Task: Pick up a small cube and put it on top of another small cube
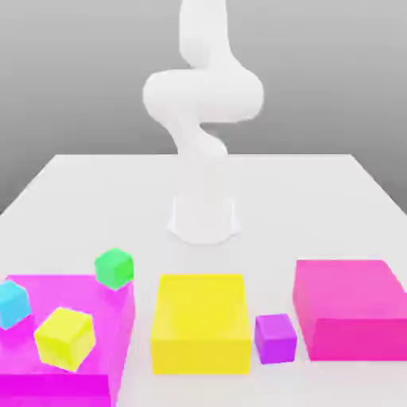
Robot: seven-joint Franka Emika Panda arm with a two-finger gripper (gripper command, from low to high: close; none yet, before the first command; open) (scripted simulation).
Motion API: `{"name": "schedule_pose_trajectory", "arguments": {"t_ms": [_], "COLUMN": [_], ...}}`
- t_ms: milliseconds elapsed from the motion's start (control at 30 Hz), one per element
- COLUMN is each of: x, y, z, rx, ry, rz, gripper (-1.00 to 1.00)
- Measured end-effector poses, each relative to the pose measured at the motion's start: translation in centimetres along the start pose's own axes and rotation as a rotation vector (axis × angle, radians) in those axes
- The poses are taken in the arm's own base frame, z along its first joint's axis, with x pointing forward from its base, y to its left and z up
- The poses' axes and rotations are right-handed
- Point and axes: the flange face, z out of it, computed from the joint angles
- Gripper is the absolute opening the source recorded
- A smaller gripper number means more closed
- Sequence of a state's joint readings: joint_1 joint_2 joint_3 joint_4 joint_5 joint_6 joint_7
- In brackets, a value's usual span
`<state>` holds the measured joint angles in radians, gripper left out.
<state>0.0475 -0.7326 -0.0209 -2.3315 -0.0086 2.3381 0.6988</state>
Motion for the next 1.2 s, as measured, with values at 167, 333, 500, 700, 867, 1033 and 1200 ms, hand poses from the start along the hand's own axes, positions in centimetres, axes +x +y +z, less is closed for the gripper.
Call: {"name": "schedule_pose_trajectory", "arguments": {"t_ms": [167,333,500,700,867,1033,1200], "x": [-2.7,-6.8,-12.0,-19.1,-25.4,-30.7,-33.5], "y": [-0.1,0.5,1.9,4.7,7.8,11.6,14.0], "z": [8.8,16.6,23.3,29.9,33.8,36.9,40.6], "rx": [-0.032,-0.045,-0.042,-0.018,0.022,0.063,0.066], "ry": [-0.130,-0.259,-0.390,-0.551,-0.690,-0.805,-0.815], "rz": [-0.251,-0.497,-0.745,-1.041,-1.292,-1.484,-1.499], "gripper": [0.00,0.00,0.00,0.00,0.00,0.00,0.00]}}
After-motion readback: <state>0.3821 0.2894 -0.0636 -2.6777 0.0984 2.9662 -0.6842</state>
